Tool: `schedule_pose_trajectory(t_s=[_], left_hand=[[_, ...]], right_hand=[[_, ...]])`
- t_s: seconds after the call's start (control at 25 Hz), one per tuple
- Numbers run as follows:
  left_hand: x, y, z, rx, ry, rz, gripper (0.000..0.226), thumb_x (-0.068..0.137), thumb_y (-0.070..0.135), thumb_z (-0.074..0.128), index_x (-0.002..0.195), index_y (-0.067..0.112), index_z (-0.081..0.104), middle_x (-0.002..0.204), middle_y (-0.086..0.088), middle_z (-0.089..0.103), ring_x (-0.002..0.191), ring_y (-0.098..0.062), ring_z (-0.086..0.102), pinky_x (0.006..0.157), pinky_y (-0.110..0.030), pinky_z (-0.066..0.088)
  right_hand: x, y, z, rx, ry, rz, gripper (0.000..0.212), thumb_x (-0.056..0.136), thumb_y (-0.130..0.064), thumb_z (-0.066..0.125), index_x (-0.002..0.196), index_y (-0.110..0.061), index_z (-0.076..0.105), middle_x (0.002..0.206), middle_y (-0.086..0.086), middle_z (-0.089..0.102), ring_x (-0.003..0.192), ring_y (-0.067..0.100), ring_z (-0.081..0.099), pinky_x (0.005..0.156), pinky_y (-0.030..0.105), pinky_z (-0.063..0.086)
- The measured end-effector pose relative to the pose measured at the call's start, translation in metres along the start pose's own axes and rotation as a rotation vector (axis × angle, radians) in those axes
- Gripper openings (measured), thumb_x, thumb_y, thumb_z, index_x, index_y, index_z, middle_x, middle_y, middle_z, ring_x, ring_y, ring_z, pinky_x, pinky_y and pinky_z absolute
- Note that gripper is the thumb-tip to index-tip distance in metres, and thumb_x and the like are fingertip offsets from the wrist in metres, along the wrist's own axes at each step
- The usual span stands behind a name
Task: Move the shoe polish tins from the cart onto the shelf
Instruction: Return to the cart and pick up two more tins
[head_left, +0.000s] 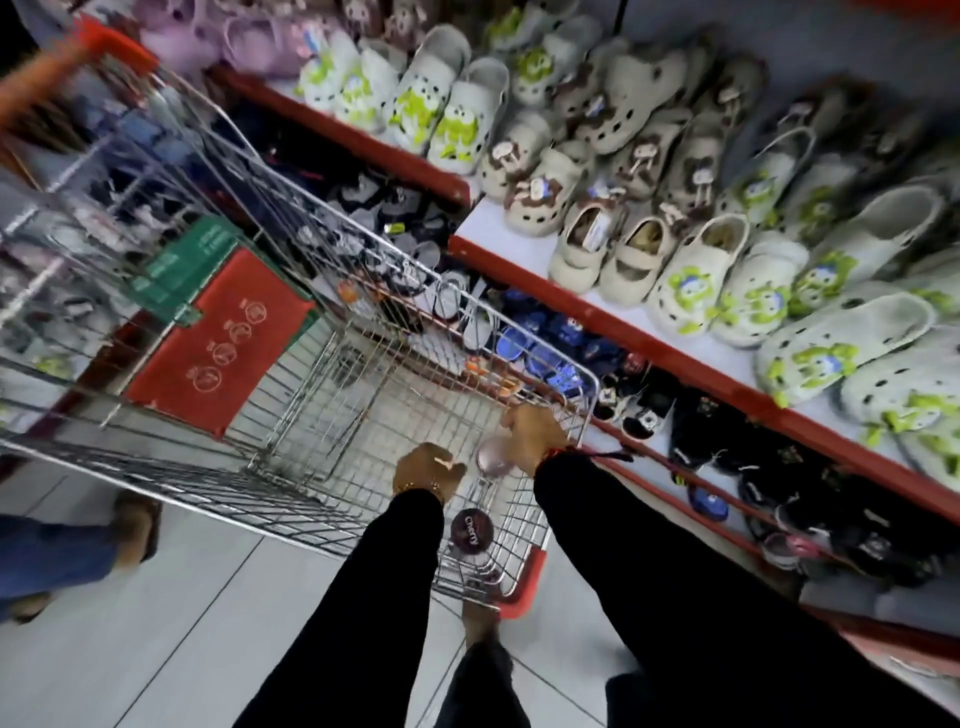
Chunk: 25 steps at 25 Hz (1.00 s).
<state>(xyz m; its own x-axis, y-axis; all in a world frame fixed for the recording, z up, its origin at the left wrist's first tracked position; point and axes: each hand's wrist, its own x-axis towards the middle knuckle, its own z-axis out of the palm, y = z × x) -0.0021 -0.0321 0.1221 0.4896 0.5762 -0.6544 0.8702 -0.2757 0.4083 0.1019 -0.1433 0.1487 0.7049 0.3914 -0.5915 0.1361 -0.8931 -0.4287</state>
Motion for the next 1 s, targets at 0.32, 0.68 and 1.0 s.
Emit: schedule_pose_trajectory(t_s=[0.32, 0.68, 1.0], left_hand=[[0.071, -0.044, 0.105, 0.38, -0.331, -0.143, 0.073, 0.07, 0.041, 0.076, 0.131, 0.009, 0.053, 0.139, -0.011, 0.055, 0.134, -0.026, 0.051, 0.105, -0.032, 0.045], [0.08, -0.043, 0.143, 0.525, -0.257, -0.067, 0.047, 0.098, 0.023, 0.043, 0.143, 0.012, 0.04, 0.149, -0.012, 0.036, 0.139, -0.031, 0.042, 0.11, -0.041, 0.038], [0.055, -0.038, 0.055, -0.053, -0.318, -0.251, 0.034, 0.082, 0.019, 0.069, 0.112, 0.003, 0.068, 0.105, -0.01, 0.072, 0.097, -0.025, 0.07, 0.076, -0.025, 0.061]], right_hand=[[0.096, 0.023, 0.085, -0.176, -0.091, 0.124, 0.028, 0.091, -0.016, 0.055, 0.116, -0.004, 0.059, 0.129, 0.02, 0.06, 0.122, 0.035, 0.058, 0.098, 0.038, 0.048], [0.113, 0.027, 0.102, -0.253, -0.081, 0.13, 0.037, 0.096, -0.014, 0.048, 0.13, 0.001, 0.046, 0.131, 0.018, 0.058, 0.121, 0.035, 0.058, 0.091, 0.04, 0.049], [0.06, 0.008, 0.039, -0.034, -0.018, 0.101, 0.039, 0.09, -0.02, 0.058, 0.124, 0.0, 0.059, 0.13, 0.02, 0.062, 0.121, 0.036, 0.059, 0.096, 0.039, 0.05]])
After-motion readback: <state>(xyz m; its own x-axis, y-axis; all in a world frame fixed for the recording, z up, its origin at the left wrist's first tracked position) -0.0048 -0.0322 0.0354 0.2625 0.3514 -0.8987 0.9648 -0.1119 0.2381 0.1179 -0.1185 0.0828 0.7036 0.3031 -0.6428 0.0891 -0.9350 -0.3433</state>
